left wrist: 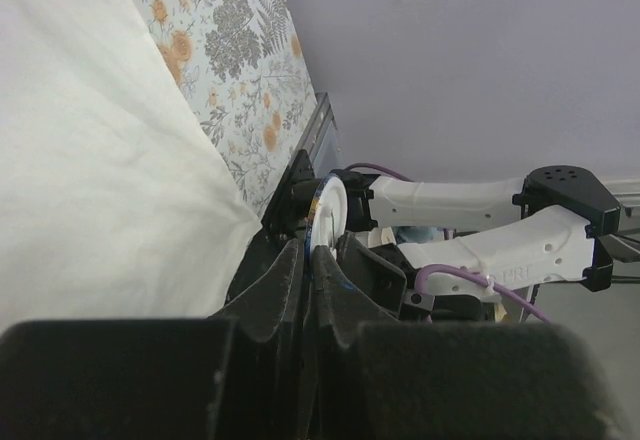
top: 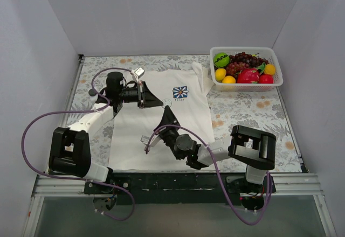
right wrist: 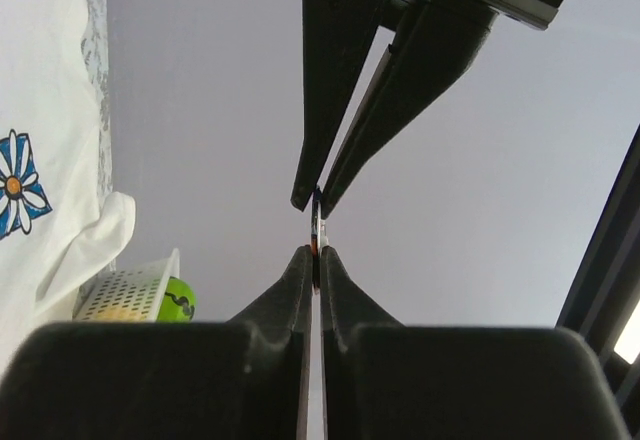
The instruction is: Pin the brooch onto the clothing
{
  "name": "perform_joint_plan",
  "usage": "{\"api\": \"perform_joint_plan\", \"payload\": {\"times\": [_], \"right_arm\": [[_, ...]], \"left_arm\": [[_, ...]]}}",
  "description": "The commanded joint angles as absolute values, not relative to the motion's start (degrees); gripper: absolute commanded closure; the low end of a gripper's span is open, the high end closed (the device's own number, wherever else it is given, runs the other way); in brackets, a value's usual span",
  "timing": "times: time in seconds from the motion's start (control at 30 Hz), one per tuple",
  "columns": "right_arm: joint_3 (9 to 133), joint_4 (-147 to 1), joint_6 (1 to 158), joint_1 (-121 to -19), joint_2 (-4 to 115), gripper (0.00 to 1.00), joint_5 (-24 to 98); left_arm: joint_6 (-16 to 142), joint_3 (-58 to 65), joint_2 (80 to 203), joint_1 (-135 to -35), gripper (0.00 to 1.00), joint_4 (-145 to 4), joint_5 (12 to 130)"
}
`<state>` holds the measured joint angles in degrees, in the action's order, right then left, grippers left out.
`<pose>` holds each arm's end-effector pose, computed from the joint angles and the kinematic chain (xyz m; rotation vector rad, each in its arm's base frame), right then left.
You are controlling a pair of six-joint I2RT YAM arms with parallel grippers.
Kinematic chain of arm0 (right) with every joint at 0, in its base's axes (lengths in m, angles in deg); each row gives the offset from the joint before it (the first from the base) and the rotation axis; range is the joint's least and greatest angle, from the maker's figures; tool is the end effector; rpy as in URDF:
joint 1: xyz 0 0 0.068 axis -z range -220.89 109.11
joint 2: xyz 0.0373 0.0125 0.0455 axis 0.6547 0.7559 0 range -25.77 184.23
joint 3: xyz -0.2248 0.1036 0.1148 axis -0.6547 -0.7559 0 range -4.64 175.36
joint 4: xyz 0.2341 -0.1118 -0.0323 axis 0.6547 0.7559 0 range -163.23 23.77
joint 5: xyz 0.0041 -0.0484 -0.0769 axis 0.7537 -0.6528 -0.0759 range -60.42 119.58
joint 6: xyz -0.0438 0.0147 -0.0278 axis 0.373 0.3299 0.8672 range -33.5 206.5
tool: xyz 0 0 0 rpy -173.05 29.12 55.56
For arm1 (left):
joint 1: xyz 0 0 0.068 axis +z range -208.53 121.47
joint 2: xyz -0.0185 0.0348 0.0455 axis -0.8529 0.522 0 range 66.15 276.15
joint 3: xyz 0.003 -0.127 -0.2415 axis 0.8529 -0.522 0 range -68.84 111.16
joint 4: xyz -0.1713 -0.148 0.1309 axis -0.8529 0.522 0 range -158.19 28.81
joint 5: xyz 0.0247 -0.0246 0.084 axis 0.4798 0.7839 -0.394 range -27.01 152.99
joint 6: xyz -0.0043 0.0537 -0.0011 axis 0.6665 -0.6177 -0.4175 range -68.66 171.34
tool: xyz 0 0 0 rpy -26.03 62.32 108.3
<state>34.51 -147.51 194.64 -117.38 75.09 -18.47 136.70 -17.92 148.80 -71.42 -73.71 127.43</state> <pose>0.1040 0.3188 0.2069 -1.3439 0.6779 -1.0117 0.2915 -0.0996 0.2581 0.6010 -2.2717 1.9318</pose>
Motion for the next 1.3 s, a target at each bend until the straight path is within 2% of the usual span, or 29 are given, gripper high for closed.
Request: {"api": "perform_joint_plan", "payload": {"times": [0.0, 0.03, 0.07, 0.43, 0.63, 0.77, 0.8, 0.9, 0.93, 1.0, 1.07, 1.17, 1.27], "right_arm": [[37.1, -181.5, 192.1, -117.5, 74.4, 0.84, -21.2], [37.3, -181.5, 191.9, -117.5, 74.4, 0.74, -21.5], [37.4, -181.2, 191.6, -117.6, 74.4, 0.7, -22.3], [38.1, -172.8, 183.0, -117.9, 70.8, 0.61, -27.5], [38.9, -148.8, 167.5, -118.0, 64.5, 0.57, -28.0], [40.3, -130.7, 151.0, -118.0, 59.8, 0.54, -24.7], [41.0, -121.7, 147.3, -118.0, 58.8, 0.54, -22.3], [44.2, -107.0, 134.3, -117.0, 53.3, 0.47, -12.6], [45.4, -98.4, 131.7, -115.7, 52.5, 0.42, -10.0], [47.9, -92.6, 125.6, -114.1, 49.9, 0.36, -1.9], [49.1, -87.9, 122.9, -111.0, 48.2, 0.25, 4.8], [50.4, -82.4, 118.6, -105.6, 45.3, 0.04, 12.2], [52.3, -77.8, 115.1, -99.5, 43.5, 0.01, 21.3]], "left_arm": [[133.1, -13.0, 148.2, -71.3, 1.0, -71.8, 123.0], [132.9, -12.5, 148.6, -71.3, 1.0, -71.4, 122.6], [132.1, -11.8, 148.9, -71.2, 1.0, -70.4, 122.3], [131.3, -4.8, 152.0, -70.7, 1.0, -68.5, 120.6], [130.8, -1.9, 153.2, -70.5, 1.0, -68.5, 120.0], [130.1, -0.8, 153.9, -70.0, 1.0, -66.4, 120.1], [130.0, -0.6, 153.9, -70.0, 1.0, -66.3, 120.1], [129.0, -0.3, 154.0, -69.4, 1.0, -65.3, 120.1], [128.6, 0.0, 154.1, -69.3, 1.0, -64.2, 120.2], [127.0, 0.4, 154.1, -69.1, 1.0, -63.0, 120.0], [126.0, 0.8, 154.0, -68.9, 1.0, -61.3, 119.9], [123.8, 0.7, 153.4, -68.9, 1.0, -59.1, 119.6], [121.7, 0.8, 153.3, -68.8, 1.0, -57.0, 120.1]]}}
